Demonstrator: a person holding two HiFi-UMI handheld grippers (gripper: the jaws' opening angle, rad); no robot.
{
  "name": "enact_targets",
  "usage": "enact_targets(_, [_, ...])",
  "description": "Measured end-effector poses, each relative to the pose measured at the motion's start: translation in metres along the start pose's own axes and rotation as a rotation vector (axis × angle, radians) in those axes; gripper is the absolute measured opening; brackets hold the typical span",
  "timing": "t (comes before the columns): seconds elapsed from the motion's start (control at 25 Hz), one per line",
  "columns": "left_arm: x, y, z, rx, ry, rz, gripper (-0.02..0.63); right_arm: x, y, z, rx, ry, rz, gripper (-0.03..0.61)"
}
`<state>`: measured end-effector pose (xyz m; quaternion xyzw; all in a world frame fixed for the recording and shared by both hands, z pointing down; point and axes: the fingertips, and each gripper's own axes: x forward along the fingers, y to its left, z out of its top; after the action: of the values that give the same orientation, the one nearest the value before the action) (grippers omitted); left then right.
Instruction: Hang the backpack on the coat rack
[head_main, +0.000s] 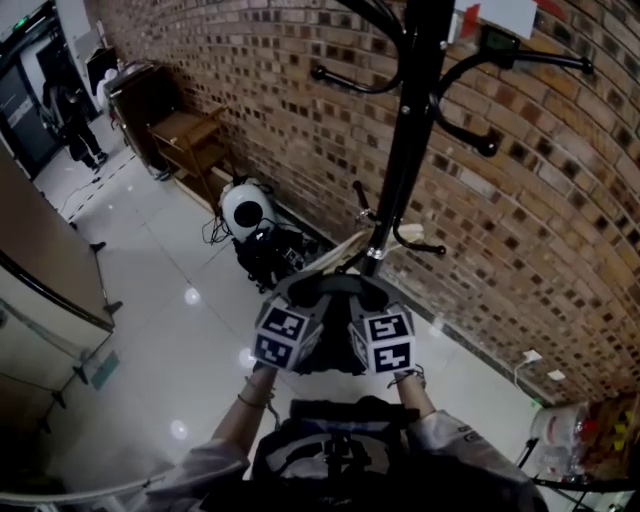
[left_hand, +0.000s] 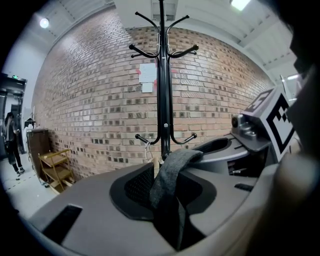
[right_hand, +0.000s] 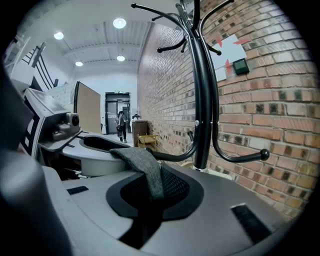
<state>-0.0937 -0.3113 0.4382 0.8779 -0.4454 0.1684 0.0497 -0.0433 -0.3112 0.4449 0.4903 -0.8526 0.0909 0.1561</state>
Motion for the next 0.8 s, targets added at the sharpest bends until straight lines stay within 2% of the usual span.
enact_targets(0.44, [0.024, 0.018, 0.008, 0.023, -0.031, -0.072, 0.112, 0.02, -0.007, 0.008, -0.008, 0.014, -0.044, 0.051])
enact_targets(0.8, [0.043, 0.019, 0.004, 0.11, 0.001, -0.238, 0.112, 0.024, -0.01, 0.003, -0.011, 0.039, -0.051, 0.054])
